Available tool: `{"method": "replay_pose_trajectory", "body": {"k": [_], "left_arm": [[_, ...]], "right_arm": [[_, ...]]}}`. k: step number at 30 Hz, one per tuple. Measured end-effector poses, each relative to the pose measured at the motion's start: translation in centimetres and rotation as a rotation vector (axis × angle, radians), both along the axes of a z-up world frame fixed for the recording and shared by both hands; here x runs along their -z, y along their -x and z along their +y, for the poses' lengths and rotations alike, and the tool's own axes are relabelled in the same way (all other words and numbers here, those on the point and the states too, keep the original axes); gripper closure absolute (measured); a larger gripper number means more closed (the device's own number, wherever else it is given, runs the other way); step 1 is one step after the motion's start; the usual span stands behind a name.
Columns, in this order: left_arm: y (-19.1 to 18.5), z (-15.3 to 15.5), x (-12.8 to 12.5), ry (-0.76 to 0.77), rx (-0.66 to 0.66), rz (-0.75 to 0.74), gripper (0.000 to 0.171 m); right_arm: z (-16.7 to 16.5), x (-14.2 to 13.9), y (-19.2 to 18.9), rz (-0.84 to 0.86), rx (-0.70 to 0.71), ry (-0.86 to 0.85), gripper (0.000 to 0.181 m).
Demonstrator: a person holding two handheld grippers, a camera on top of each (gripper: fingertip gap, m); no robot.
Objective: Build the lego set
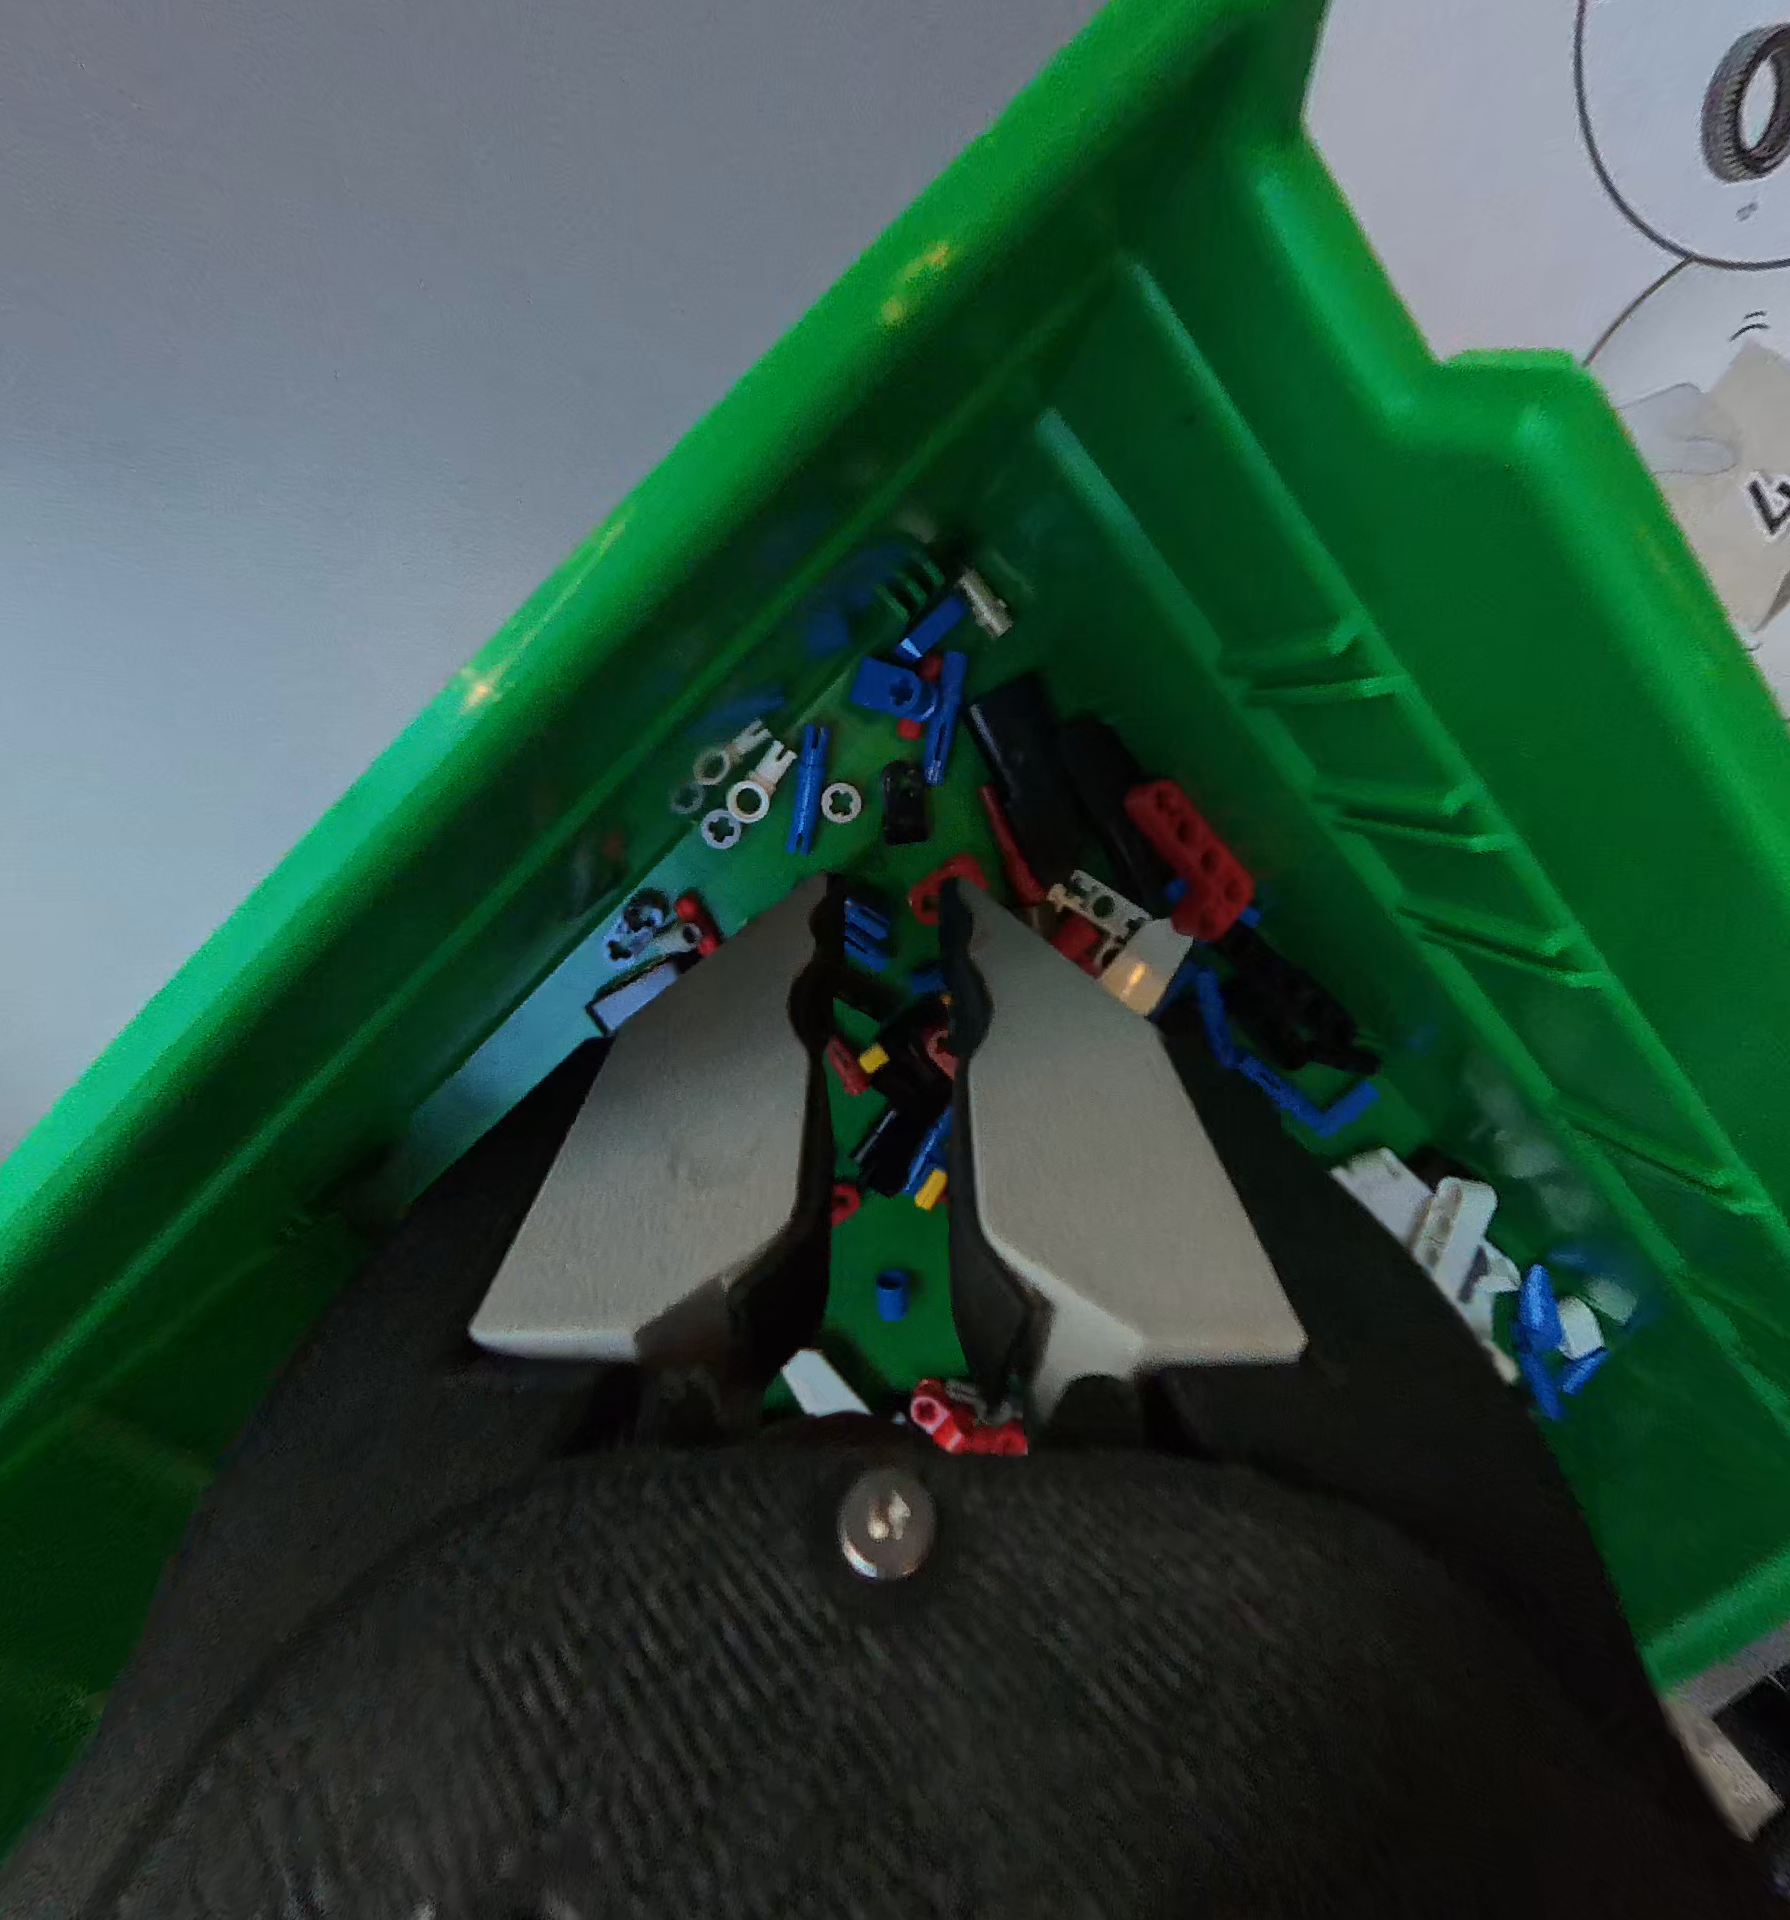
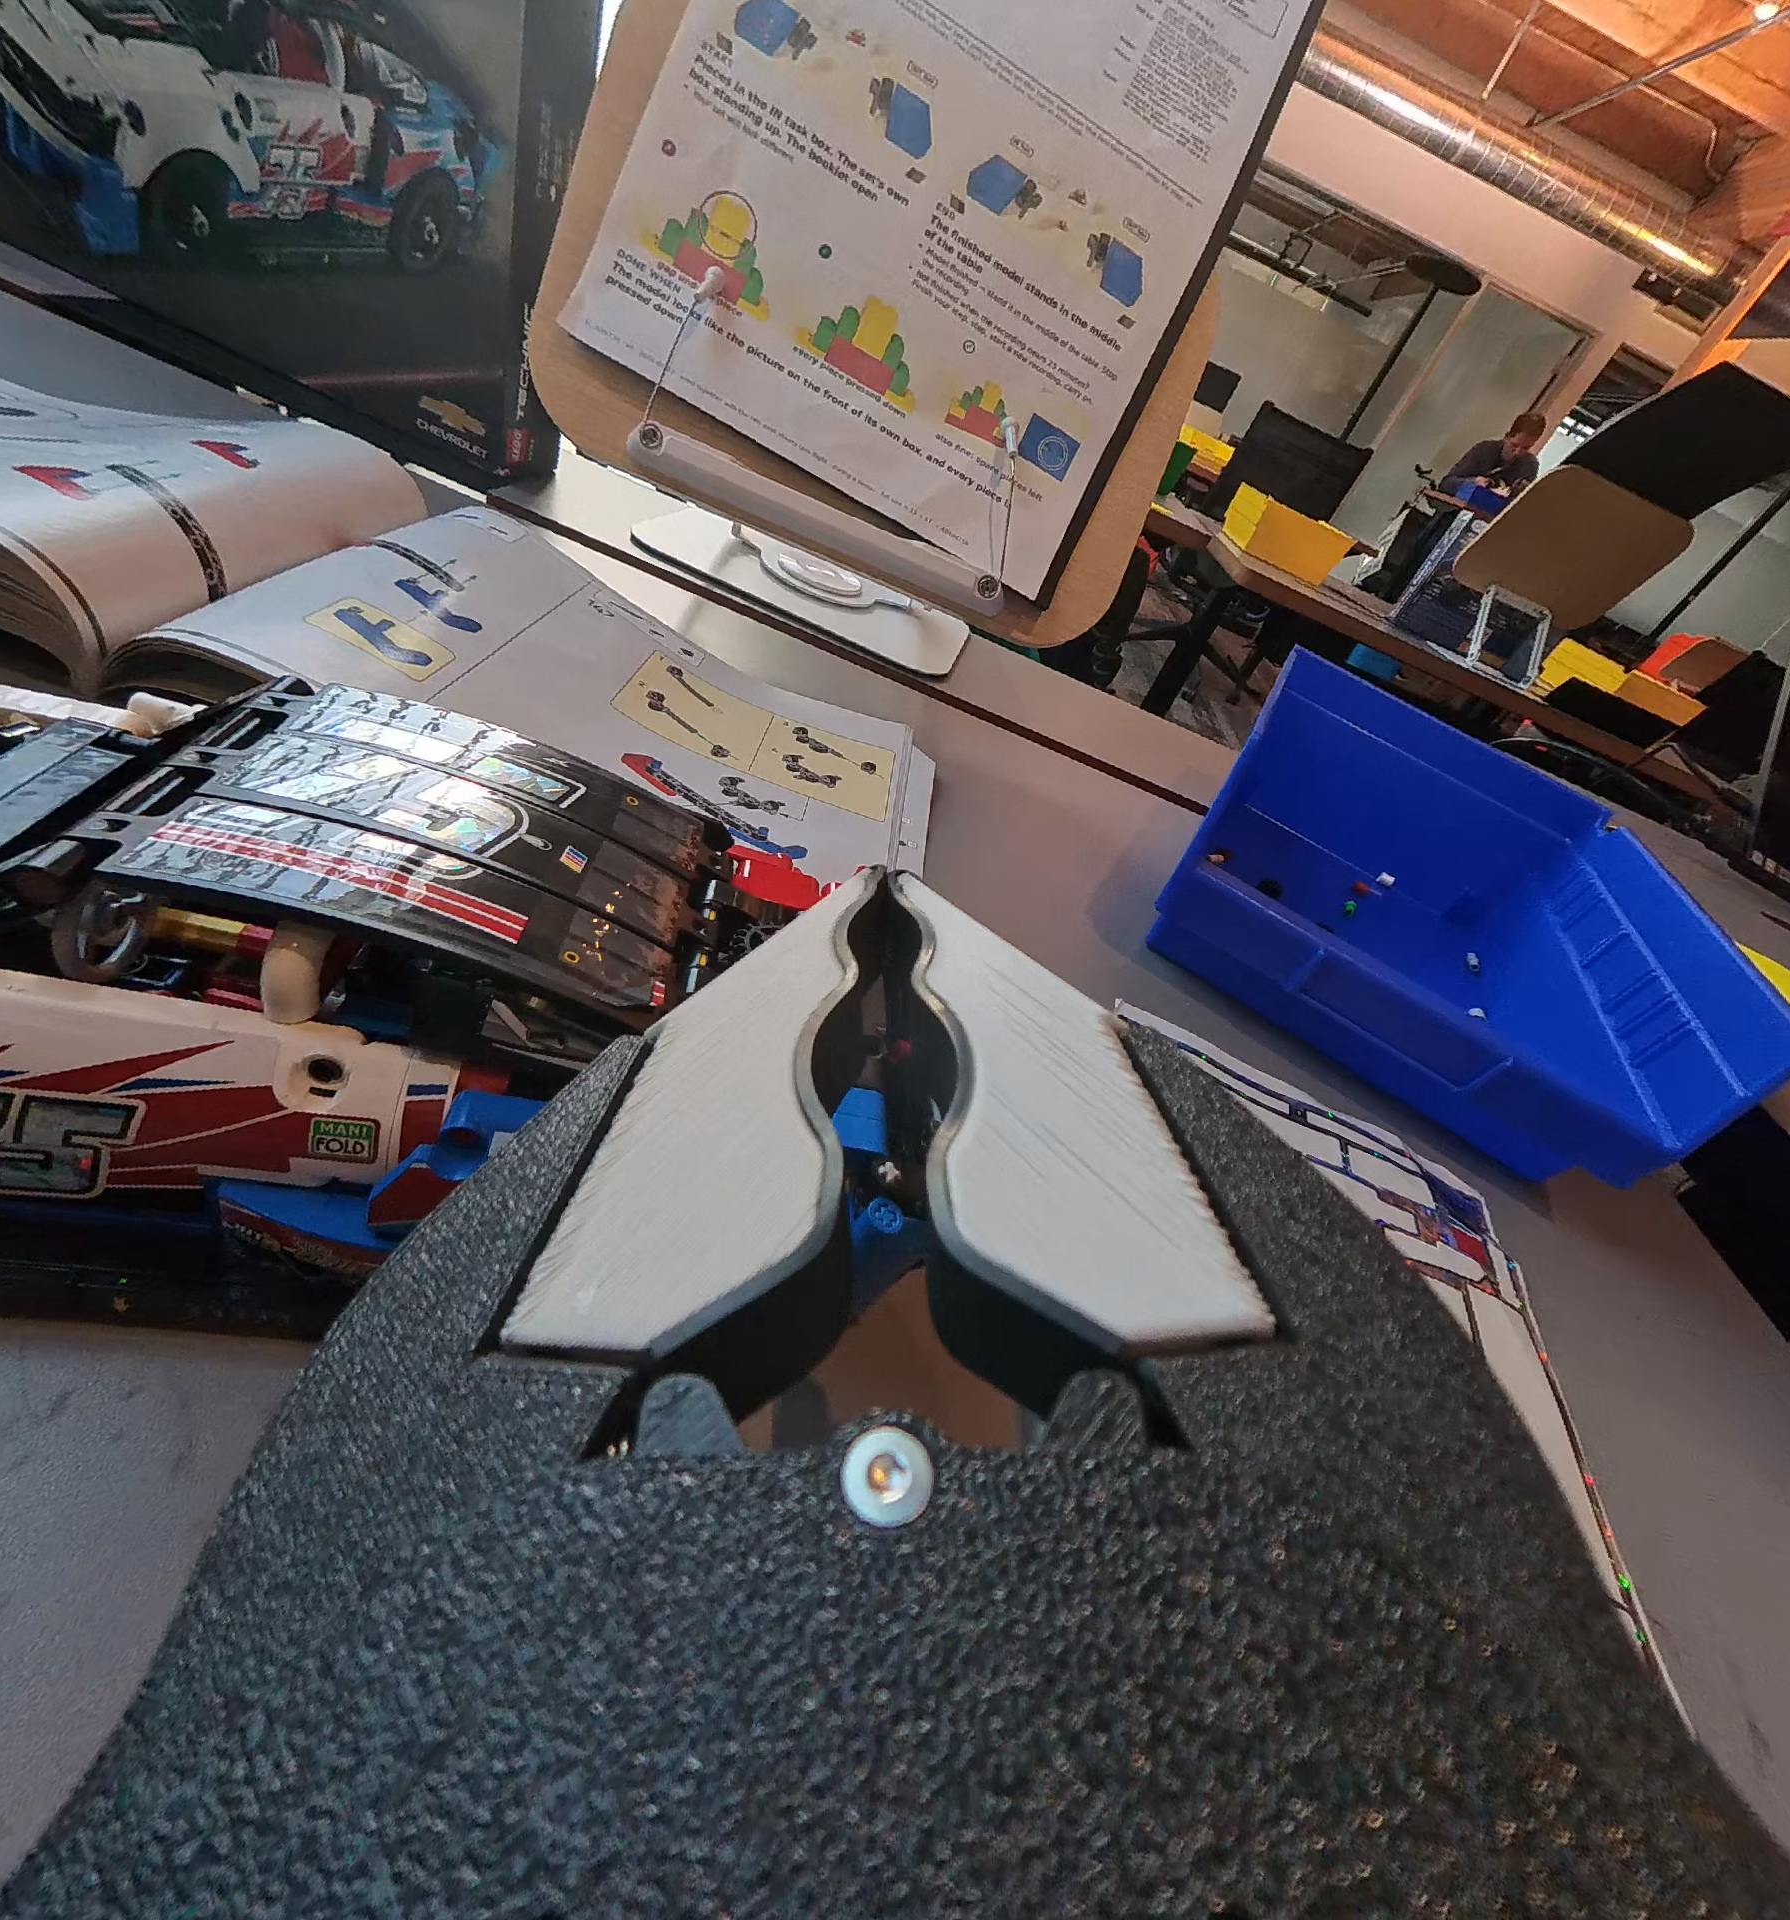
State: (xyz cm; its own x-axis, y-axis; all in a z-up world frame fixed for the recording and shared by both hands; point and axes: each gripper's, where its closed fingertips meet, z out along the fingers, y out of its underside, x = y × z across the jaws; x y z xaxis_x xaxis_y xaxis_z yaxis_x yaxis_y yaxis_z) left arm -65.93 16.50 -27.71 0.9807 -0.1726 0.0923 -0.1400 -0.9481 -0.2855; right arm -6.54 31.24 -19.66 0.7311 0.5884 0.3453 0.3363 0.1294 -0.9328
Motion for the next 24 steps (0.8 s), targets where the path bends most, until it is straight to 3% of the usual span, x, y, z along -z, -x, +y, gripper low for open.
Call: {"method": "replay_pose_trajectory", "body": {"k": [4, 19, 24], "left_arm": [[-0.4, 0.9, -0.5, -0.055, 0.014, -0.009, 0.157], [-0.4, 1.3, 0.7, 0.007, 0.038, 0.053, 0.165], [-0.9, 1.1, -0.4, -0.031, 0.047, 0.046, 0.166]], "right_arm": [[0.0, -0.1, 0.0, 0.005, -0.001, 0.0, 0.181], [0.0, -0.1, -0.1, 0.012, -0.002, 0.0, 0.181], [0.0, -0.2, -0.1, 0.016, -0.003, -0.002, 0.181]]}}
